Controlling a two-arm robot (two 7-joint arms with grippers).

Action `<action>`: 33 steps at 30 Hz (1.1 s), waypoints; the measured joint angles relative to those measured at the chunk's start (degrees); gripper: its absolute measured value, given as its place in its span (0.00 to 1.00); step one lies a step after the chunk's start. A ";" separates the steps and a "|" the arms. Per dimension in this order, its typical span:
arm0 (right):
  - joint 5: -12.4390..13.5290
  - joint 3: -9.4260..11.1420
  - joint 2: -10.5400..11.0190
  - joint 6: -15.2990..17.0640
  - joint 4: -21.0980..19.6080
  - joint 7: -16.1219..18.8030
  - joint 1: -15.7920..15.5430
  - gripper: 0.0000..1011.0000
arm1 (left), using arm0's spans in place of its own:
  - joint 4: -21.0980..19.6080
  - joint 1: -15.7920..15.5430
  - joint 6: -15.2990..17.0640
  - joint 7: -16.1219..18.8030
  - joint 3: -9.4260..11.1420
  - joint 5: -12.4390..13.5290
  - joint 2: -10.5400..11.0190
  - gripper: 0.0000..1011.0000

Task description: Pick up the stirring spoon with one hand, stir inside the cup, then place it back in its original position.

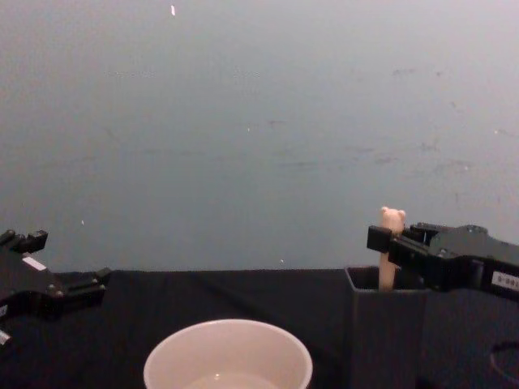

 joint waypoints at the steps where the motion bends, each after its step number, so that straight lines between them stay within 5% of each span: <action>1: -0.02 0.00 -0.03 0.04 0.05 -0.04 -0.02 0.21 | 0.00 0.00 0.00 0.00 0.00 0.00 0.00 0.99; 30: -1.06 -0.42 -0.28 1.08 0.65 -0.58 -0.23 0.21 | 0.00 0.00 0.00 0.00 0.00 0.00 0.00 0.99; 33: -1.03 -0.41 -0.28 1.07 0.65 -0.57 -0.23 0.30 | 0.00 0.00 0.00 -0.01 0.00 0.00 0.00 0.99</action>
